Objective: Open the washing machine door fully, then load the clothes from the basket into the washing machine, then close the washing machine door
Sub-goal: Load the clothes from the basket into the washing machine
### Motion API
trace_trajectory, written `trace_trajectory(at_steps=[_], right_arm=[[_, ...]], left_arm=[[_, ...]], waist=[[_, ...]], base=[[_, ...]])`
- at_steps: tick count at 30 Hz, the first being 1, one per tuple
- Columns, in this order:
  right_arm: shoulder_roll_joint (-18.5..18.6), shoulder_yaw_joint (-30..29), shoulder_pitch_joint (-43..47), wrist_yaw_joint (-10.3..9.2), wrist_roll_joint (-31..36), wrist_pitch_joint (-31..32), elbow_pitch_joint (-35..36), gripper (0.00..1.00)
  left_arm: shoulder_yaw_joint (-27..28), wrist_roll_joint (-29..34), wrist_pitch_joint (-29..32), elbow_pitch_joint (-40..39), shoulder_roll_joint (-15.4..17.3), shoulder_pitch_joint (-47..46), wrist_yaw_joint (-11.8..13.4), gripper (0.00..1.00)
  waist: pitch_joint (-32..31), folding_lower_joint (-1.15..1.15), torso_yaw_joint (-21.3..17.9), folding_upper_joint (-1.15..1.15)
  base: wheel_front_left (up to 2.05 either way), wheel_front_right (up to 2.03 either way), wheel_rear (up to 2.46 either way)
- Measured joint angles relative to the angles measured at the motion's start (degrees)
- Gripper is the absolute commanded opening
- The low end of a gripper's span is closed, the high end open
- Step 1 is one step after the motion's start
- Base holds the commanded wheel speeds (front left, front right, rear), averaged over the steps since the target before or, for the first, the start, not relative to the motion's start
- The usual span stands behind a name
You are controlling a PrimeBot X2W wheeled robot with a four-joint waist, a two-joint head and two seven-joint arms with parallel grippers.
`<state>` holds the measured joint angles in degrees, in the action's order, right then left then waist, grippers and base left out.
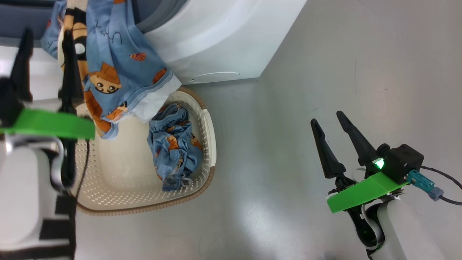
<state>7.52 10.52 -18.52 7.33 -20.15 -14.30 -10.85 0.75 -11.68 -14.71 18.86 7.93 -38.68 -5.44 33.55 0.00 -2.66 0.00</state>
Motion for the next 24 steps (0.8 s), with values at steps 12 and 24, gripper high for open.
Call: trace_trajectory(at_steps=[12,24], right_arm=[[0.1,0.4,0.1,0.0,0.0,0.0,0.0,1.0],[0.3,1.5,0.1,0.0,0.0,0.0,-0.3,1.0]], left_arm=[[2.5,0.0,0.0,-10.2,-3.4,15.4,0.2,1.0],[5.2,-0.2,0.0,-13.4,-5.3,27.1,2.1,1.0]], waist=[[-0.5,0.0,0.5,0.0],[-1.1,0.0,-0.1,0.0]], base=[[0.0,0.0,0.0],[0.0,0.0,0.0]])
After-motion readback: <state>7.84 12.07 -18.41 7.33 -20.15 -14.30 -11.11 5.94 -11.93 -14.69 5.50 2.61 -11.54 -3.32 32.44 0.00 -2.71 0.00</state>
